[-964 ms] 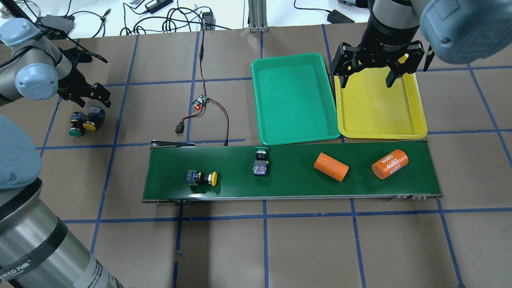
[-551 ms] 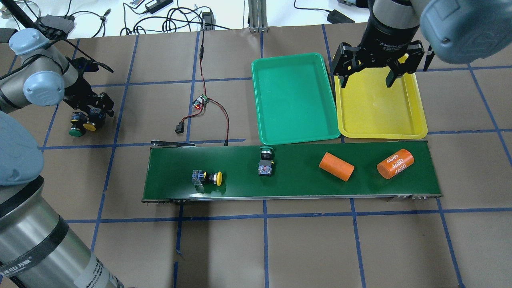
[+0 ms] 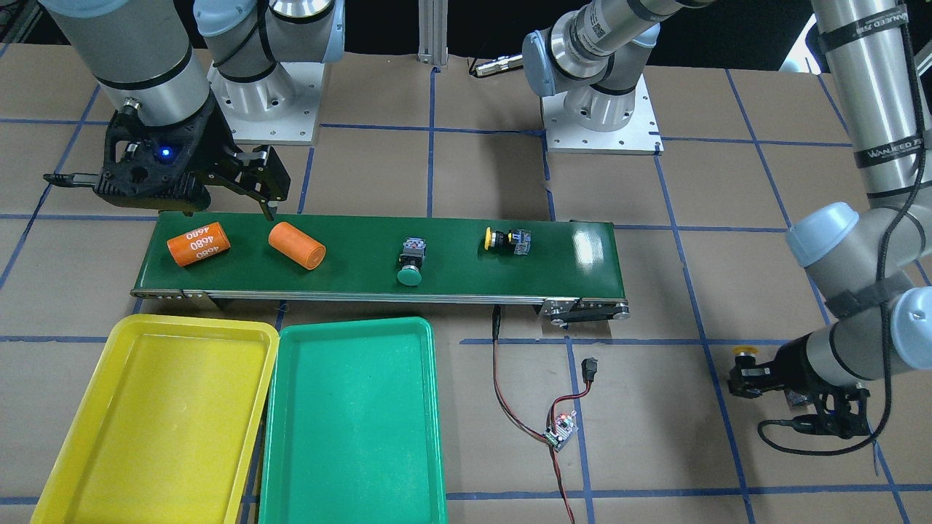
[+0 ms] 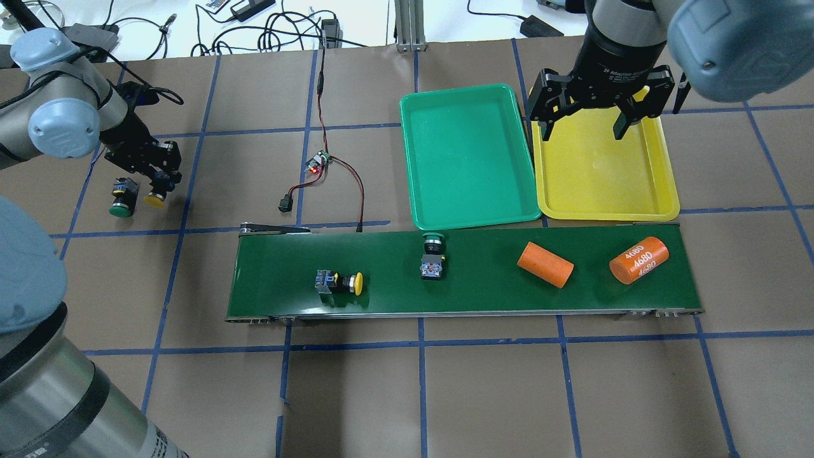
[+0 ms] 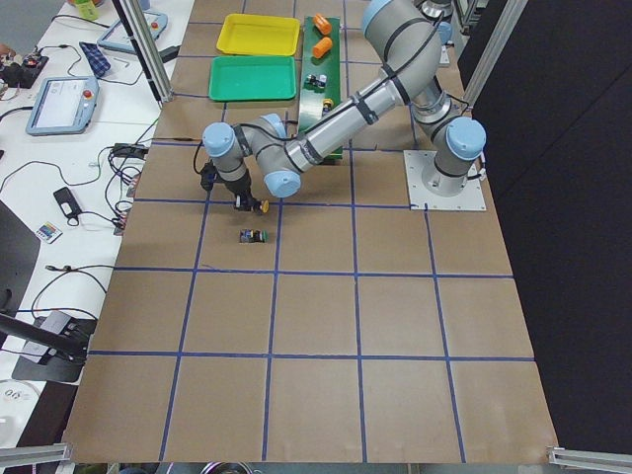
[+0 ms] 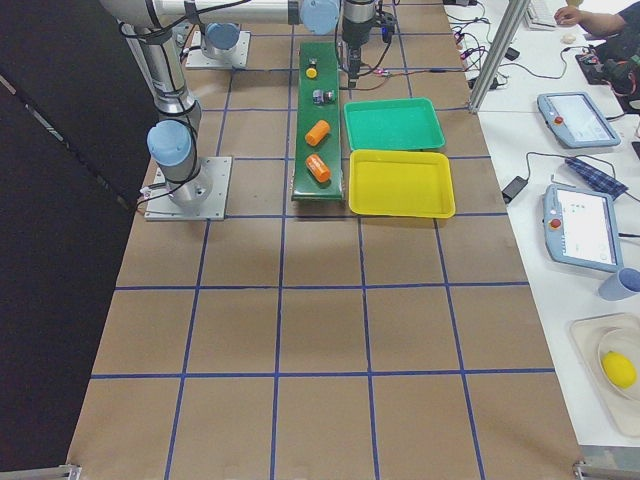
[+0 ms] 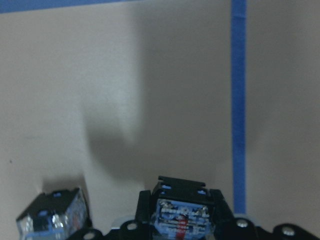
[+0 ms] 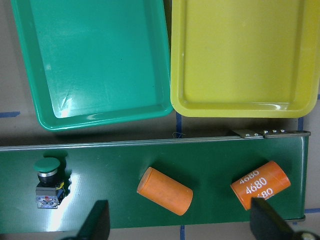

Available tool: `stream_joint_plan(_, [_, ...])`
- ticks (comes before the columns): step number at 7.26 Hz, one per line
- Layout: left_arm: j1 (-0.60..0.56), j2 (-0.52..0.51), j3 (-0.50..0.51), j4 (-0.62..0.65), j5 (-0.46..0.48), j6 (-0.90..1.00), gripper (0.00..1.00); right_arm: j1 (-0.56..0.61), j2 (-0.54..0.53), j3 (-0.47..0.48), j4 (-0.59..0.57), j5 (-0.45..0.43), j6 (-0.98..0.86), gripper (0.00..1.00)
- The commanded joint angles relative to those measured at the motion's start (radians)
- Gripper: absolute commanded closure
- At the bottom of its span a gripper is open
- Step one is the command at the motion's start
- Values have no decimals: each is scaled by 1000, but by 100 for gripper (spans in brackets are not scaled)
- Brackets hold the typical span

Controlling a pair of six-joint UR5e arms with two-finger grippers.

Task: Sort buttons by color to trays
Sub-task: 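Return the left gripper and grasp another yellow-capped switch, then place the yellow-capped switch on the conveyor with the left gripper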

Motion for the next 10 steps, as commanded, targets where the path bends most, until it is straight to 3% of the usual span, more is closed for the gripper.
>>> stream_joint_plan(1, [-153, 182, -138, -45, -6, -226, 77, 0, 0, 1, 0, 0, 1, 0])
stream_joint_plan(4, [-292, 404, -411, -22, -41, -427, 77, 0, 0, 1, 0, 0, 1, 0])
stream_joint_plan(5, [-330, 414, -441, 19, -40, -482, 71, 0, 0, 1, 2, 0, -1, 0])
stream_joint_plan(6, [-364, 399, -446, 23, -37, -533, 62, 0, 0, 1, 2, 0, -1, 0])
stream_joint_plan(7, [-373, 381, -446, 23, -34, -547, 36, 0, 0, 1, 2, 0, -1, 0])
stream_joint_plan(8, [-373, 379, -452, 23, -34, -534, 0, 0, 0, 1, 2, 0, -1, 0])
stream_joint_plan(10, [-282, 429, -383, 10, -29, -464, 0, 0, 0, 1, 2, 0, -3, 0])
